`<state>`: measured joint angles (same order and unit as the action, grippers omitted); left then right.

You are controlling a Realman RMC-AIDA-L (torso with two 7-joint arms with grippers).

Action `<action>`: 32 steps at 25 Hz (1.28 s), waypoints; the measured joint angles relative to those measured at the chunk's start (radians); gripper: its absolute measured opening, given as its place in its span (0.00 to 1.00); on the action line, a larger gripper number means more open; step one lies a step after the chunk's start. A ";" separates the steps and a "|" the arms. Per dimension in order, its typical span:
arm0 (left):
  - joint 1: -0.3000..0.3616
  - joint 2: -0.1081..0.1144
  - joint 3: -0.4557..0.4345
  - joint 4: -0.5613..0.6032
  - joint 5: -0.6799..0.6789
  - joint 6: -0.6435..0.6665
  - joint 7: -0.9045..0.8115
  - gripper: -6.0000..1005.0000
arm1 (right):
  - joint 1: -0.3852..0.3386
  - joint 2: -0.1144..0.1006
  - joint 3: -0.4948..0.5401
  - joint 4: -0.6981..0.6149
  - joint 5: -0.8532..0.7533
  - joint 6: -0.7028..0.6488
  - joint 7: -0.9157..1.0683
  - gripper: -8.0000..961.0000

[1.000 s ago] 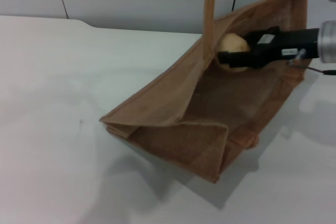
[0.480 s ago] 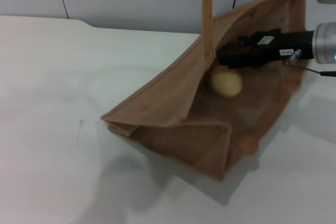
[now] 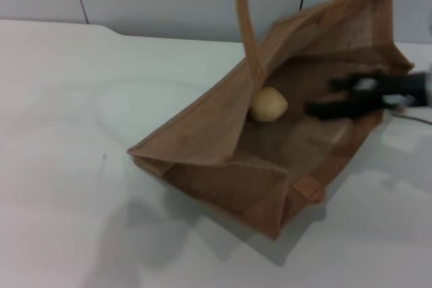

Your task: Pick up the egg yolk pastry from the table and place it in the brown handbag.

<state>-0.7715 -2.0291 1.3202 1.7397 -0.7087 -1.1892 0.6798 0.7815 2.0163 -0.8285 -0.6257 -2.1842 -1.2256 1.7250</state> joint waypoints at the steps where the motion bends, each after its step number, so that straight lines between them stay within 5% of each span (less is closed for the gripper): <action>1: 0.009 0.000 -0.010 0.000 0.000 0.005 0.002 0.12 | -0.036 0.000 0.003 -0.039 -0.016 -0.012 0.024 0.94; 11: 0.085 -0.001 -0.078 -0.011 -0.008 0.038 0.027 0.13 | -0.260 0.005 0.082 -0.347 -0.045 -0.048 0.098 0.94; 17: 0.112 -0.004 -0.074 -0.092 -0.115 0.135 0.106 0.14 | -0.270 0.008 0.236 -0.324 -0.022 0.035 0.043 0.94; 26: 0.154 -0.004 -0.059 -0.198 -0.476 0.220 0.318 0.16 | -0.229 0.002 0.271 -0.215 0.067 0.084 -0.037 0.94; 32: 0.228 -0.007 -0.061 -0.305 -0.768 0.264 0.588 0.46 | -0.201 0.006 0.275 -0.151 0.108 0.122 -0.112 0.94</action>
<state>-0.5431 -2.0366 1.2591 1.4344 -1.4765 -0.9256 1.2680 0.5804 2.0219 -0.5531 -0.7768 -2.0767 -1.1038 1.6129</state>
